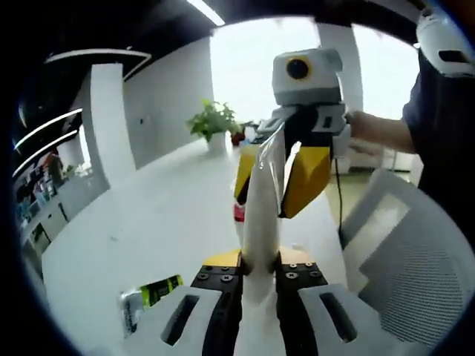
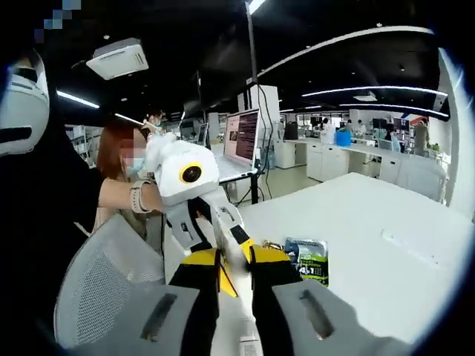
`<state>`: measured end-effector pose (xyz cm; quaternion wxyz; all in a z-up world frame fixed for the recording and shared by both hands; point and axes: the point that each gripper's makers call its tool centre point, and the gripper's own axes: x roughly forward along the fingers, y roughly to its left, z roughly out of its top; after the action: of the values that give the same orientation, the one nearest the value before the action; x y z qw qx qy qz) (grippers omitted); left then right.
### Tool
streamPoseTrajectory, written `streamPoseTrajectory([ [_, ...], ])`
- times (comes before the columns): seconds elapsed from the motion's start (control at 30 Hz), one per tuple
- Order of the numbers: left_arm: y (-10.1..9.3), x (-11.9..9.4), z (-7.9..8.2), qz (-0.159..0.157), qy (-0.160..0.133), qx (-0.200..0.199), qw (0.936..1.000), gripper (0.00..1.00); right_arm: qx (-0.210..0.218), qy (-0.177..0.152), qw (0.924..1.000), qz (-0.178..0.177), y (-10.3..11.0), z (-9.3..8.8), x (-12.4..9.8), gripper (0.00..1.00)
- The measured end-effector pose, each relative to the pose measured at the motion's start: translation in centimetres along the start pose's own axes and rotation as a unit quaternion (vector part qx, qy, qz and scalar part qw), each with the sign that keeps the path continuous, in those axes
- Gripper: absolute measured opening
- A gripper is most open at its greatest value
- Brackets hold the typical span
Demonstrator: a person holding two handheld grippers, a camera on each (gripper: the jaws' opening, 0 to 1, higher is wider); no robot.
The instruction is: Arrange the skincare products in the storage area until every visible bottle or jar stands upright without overlapping.
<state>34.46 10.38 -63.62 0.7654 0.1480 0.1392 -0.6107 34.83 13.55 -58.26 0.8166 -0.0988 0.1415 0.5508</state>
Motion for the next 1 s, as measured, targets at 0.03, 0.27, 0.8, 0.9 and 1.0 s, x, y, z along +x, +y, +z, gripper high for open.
streamPoseTrajectory([
  [0.03, 0.2, 0.0, 0.1, 0.001, -0.003, -0.001, 1.0000, 0.10, -0.013, 0.016, 0.9998, 0.001, -0.2, 0.0, 0.0, 0.15],
  [0.27, 1.1, 0.6, -0.1, 0.002, -0.001, 0.007, 1.0000, 0.10, -0.075, 0.112, 0.9908, 0.009, -1.1, -0.7, -0.2, 0.15],
  [0.8, 2.7, 2.0, -2.3, 0.016, 0.010, -0.023, 0.9996, 0.09, -0.163, 0.294, 0.9370, 0.093, -1.9, -1.6, -0.2, 0.12],
  [0.9, 2.7, 2.4, -2.4, 0.015, 0.012, -0.024, 0.9995, 0.09, -0.178, 0.328, 0.9209, 0.112, -2.0, -2.4, 0.1, 0.09],
  [1.0, 2.6, 2.7, -2.8, 0.007, 0.017, -0.026, 0.9995, 0.09, -0.184, 0.362, 0.9042, 0.133, -2.3, -3.2, 0.3, 0.09],
])
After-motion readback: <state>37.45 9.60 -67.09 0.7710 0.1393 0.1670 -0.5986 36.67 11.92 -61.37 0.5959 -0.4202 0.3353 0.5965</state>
